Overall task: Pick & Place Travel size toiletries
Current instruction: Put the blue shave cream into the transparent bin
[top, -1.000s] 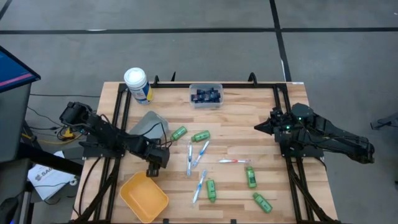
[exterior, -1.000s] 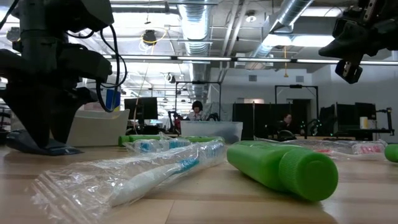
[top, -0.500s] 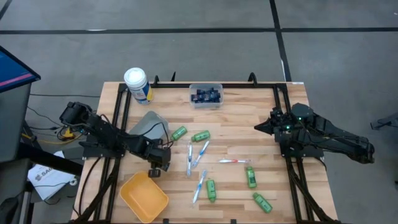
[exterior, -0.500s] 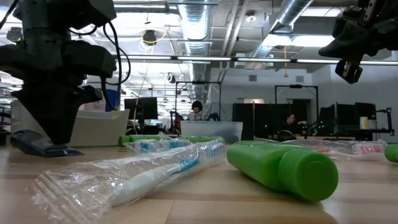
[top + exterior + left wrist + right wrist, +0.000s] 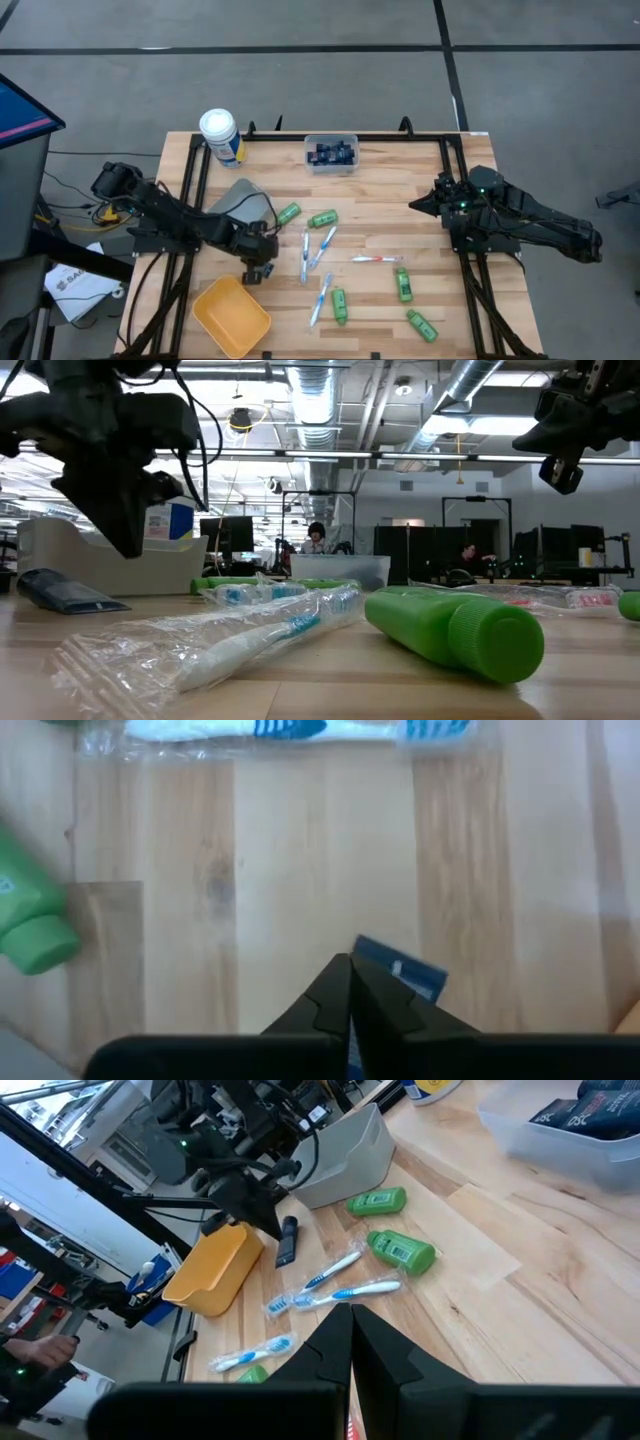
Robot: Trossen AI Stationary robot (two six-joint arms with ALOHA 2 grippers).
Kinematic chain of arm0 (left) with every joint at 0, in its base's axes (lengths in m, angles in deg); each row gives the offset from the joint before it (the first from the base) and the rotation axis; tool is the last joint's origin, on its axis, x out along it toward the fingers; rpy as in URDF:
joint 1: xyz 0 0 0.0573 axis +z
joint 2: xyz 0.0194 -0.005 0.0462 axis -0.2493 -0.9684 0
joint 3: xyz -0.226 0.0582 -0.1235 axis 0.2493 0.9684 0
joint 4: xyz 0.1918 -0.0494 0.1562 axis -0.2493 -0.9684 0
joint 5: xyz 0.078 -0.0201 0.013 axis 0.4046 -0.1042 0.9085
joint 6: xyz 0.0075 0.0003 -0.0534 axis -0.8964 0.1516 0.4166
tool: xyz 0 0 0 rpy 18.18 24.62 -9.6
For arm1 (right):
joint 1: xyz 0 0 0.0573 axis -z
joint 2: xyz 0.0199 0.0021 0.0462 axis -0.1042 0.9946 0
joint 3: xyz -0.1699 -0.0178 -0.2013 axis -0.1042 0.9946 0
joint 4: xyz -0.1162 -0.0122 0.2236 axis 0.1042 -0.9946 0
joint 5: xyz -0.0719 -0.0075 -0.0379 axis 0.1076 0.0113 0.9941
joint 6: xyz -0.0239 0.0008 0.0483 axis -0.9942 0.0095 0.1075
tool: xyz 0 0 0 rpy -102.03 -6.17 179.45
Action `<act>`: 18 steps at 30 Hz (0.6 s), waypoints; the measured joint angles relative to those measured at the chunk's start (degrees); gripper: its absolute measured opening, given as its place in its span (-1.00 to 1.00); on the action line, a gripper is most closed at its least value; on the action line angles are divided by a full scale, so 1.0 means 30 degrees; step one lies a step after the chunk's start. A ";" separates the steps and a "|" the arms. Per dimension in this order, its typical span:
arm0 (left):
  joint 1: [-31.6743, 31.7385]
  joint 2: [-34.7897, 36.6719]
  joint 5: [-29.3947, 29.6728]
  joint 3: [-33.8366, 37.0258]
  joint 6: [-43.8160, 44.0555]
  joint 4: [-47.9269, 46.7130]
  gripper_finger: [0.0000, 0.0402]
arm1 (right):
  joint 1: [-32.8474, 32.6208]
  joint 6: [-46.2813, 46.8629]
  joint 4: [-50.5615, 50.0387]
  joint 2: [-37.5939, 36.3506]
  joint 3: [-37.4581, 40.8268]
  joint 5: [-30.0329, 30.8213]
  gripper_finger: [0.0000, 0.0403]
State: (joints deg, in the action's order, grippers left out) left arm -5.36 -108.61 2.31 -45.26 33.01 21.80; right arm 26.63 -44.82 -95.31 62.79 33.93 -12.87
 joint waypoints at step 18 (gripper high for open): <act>-0.0109 0.0004 -0.3090 0.0618 -0.1506 0.0092 0.34 | 0.0000 -0.0237 -0.0763 0.0004 0.0007 0.0005 -1.00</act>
State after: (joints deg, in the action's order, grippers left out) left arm -5.68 -108.60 -6.96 -43.41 28.49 22.07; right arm 26.63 -45.53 -97.60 62.80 33.95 -12.86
